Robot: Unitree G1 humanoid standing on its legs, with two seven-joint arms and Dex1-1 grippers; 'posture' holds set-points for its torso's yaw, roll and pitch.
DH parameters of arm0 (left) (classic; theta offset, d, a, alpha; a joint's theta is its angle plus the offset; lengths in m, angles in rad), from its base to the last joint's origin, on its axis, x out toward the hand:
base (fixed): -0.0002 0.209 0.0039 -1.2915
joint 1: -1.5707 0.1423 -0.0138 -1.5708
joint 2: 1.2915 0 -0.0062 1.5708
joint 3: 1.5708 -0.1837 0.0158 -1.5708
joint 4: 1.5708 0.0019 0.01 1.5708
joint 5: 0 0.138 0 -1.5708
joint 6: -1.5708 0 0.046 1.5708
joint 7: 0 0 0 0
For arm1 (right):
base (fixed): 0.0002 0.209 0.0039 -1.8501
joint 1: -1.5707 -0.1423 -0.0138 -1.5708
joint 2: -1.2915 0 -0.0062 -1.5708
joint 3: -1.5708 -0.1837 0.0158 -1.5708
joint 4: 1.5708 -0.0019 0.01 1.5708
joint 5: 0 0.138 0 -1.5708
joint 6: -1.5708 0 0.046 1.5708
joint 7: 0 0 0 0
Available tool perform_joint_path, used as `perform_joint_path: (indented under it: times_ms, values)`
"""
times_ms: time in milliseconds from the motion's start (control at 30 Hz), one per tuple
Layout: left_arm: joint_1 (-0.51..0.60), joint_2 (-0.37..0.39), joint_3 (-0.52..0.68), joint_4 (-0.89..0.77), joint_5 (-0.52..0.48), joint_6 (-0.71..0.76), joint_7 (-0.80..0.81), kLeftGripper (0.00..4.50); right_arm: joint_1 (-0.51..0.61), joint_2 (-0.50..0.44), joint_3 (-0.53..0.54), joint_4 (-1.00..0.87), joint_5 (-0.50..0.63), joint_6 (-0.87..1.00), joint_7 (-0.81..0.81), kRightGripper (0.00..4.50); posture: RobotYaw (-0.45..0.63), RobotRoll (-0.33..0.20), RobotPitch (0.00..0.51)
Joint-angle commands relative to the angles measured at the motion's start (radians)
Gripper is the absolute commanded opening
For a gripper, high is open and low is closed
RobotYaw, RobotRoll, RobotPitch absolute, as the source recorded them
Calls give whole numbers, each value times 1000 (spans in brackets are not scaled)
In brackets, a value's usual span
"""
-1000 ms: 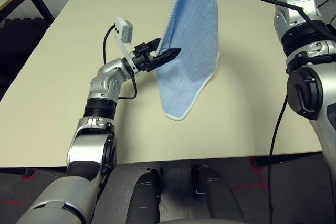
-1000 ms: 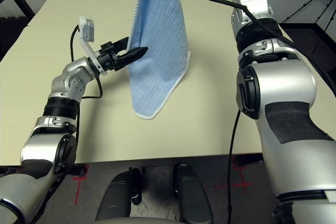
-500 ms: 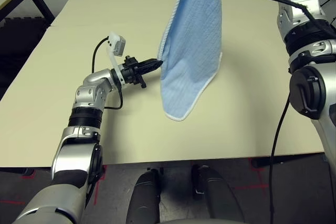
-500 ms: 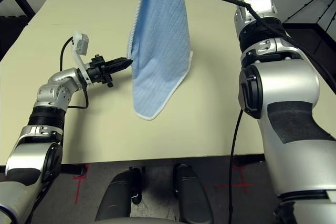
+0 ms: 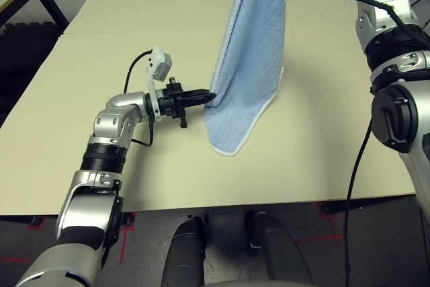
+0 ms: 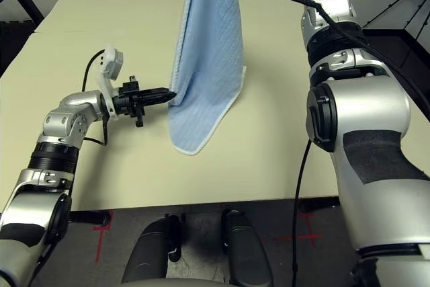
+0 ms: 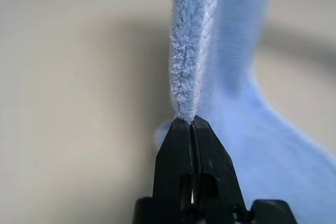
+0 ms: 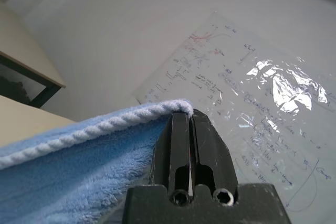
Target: Fold the towel and set it aside.
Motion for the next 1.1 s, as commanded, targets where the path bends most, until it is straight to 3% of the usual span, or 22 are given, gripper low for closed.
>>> perform_joint_path:
  times_ms: [33,267,500,600,867,1033,1100]
  values:
    - [-25,5,37,44,37,-33,119,9,-7,-23,-2,1,-20,6,-47,0,33,0,171]
    - [-52,23,59,-85,22,41,205,9,-3,-30,15,8,-75,29,-118,0,36,0,172]
    - [-81,56,103,-343,-92,274,204,9,-15,-57,45,14,-152,58,-250,0,42,0,176]
    - [-99,54,126,-384,-86,297,269,9,-17,-61,53,15,-167,65,-285,0,44,0,177]
    - [84,86,9,-625,-146,556,208,9,-14,-50,55,15,-175,69,-293,0,46,0,177]
    - [111,18,-32,-666,-137,603,278,9,-10,-45,54,13,-172,68,-286,0,42,0,177]
    - [109,-1,-44,-682,-144,622,285,482,-9,-45,54,13,-171,68,-284,0,40,0,176]
